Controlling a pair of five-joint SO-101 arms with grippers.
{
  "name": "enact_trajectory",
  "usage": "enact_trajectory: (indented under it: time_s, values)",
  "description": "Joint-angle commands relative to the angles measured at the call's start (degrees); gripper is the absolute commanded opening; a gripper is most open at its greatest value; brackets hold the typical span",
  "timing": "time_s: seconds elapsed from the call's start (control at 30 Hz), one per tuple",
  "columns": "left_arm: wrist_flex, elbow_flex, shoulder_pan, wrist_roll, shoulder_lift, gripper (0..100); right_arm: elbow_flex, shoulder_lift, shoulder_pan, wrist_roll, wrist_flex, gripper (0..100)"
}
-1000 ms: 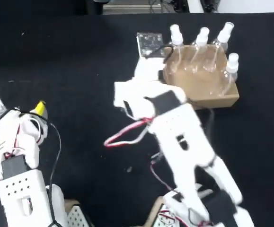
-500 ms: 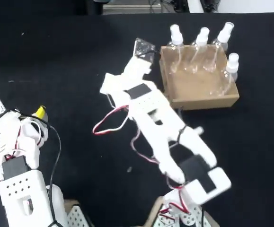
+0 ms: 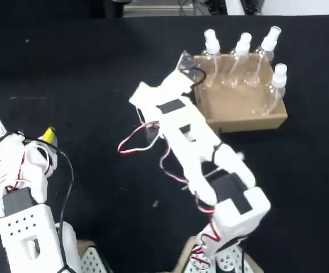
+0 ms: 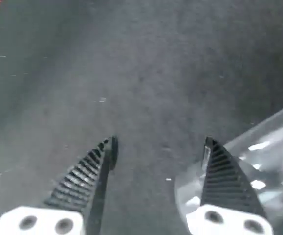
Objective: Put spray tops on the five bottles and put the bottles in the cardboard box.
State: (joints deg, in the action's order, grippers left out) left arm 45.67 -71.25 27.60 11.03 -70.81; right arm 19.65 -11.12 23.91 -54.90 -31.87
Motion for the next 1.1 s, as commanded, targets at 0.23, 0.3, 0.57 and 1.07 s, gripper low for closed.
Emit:
enact_trajectory:
  time_s: [0.23, 0.3, 0.57, 1.07]
  values:
    - [1.3, 1.4, 0.5, -0.5, -1.0, 24, 0.0, 6.4, 4.7, 23.0, -20.1, 24.0]
    - [1.2, 1.4, 0.5, -0.5, -1.0, 24, 1.1, 7.4, 5.3, 28.8, -23.0, 24.0]
    - [1.3, 1.4, 0.5, -0.5, -1.0, 24, 0.7, 19.9, 4.7, 35.8, -34.8, 23.9]
    - [1.3, 1.3, 0.4, -0.5, -1.0, 24, 3.7, 15.7, -4.4, 13.7, -25.8, 24.2]
